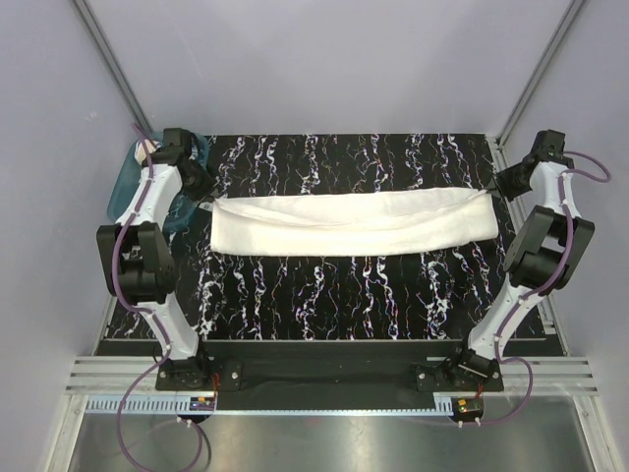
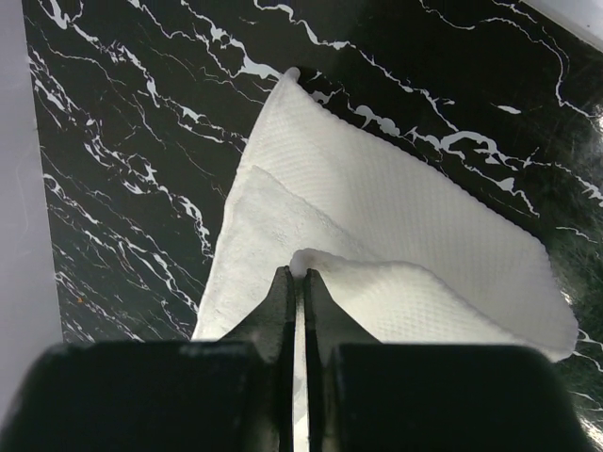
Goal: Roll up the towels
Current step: Fold the towel
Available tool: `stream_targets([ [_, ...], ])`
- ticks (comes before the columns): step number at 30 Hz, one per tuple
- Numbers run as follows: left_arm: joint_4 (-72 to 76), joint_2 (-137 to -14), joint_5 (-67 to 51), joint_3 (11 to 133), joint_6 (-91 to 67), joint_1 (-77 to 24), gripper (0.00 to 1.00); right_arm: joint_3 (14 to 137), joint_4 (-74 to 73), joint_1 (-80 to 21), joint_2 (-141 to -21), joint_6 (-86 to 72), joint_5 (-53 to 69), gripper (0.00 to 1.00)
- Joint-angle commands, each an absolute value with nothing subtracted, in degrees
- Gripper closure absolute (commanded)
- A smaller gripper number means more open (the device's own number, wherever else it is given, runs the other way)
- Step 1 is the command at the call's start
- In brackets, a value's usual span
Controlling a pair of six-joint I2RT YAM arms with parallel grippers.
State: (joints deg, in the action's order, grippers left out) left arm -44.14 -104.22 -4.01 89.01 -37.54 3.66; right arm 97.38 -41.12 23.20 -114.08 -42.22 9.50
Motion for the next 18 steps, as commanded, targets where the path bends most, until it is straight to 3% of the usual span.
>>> stream_targets([
  [1, -43.59, -105.90, -1.58, 93.25, -37.09, 4.22, 1.00, 101.77, -41.75, 23.12, -115.57, -43.15, 7.91, 1.00],
  [18, -43.42, -114.52, -0.88, 97.99, -37.62, 4.75, 1.00, 111.97, -43.07, 21.09, -127.00, -44.38, 7.38, 1.00],
])
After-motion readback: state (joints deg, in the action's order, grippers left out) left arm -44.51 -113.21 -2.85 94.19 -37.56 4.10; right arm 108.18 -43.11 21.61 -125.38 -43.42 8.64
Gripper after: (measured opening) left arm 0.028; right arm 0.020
